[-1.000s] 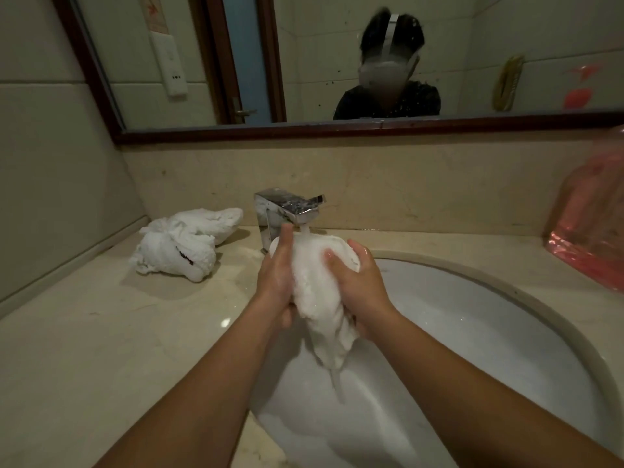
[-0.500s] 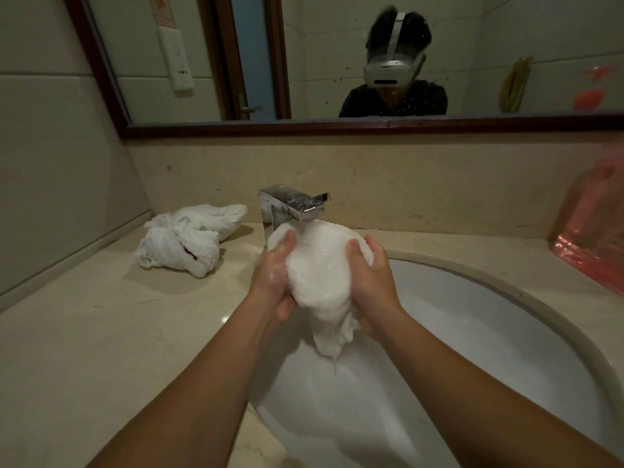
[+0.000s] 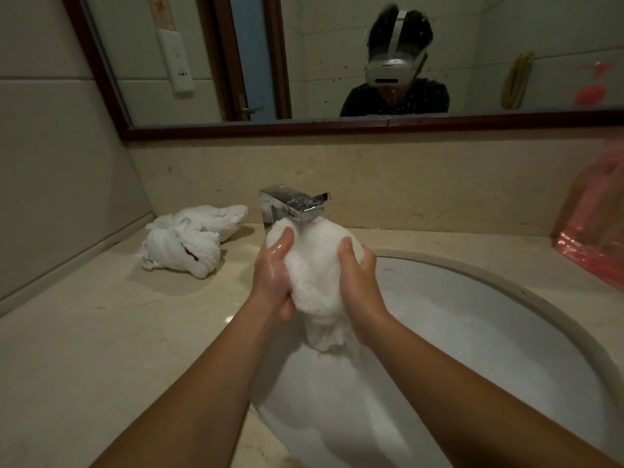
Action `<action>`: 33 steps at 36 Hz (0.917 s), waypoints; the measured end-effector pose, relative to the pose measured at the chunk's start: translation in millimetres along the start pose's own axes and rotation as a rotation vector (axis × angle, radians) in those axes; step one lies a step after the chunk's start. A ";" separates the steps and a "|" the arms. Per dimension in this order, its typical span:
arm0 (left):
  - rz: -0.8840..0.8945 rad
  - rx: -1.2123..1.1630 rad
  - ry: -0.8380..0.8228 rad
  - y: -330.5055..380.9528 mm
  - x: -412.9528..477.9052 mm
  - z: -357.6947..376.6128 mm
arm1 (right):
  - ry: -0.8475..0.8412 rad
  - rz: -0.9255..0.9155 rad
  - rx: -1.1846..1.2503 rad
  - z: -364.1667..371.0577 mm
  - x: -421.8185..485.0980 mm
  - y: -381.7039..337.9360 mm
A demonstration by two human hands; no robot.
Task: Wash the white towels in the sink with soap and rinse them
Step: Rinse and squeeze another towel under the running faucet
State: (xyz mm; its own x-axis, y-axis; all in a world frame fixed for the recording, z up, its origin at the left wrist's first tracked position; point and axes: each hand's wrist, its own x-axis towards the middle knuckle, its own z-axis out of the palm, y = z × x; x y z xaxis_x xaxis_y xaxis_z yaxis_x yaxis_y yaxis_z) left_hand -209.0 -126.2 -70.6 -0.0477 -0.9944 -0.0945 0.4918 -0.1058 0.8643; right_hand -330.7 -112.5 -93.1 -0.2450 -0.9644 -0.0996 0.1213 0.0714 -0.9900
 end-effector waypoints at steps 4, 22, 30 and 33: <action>-0.004 0.033 0.016 -4.1 3.1 4.4 | -0.019 -0.032 -0.018 -8.0 -0.4 0.9; -0.092 0.084 -0.048 -4.8 2.4 17.4 | 0.096 0.027 0.157 -17.8 14.6 6.0; -0.095 0.056 -0.053 -3.3 3.9 13.7 | 0.047 -0.121 0.033 -13.8 5.9 3.5; -0.058 0.046 -0.009 -3.1 6.9 9.3 | 0.009 -0.167 -0.008 -12.9 3.9 3.7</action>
State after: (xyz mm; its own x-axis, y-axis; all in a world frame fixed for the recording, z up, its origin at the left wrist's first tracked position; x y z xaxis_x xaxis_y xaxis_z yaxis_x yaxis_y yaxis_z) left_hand -219.0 -132.7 -69.3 -0.0830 -0.9866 -0.1405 0.4474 -0.1629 0.8794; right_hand -343.6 -112.7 -98.5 -0.2694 -0.9608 0.0654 0.0705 -0.0874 -0.9937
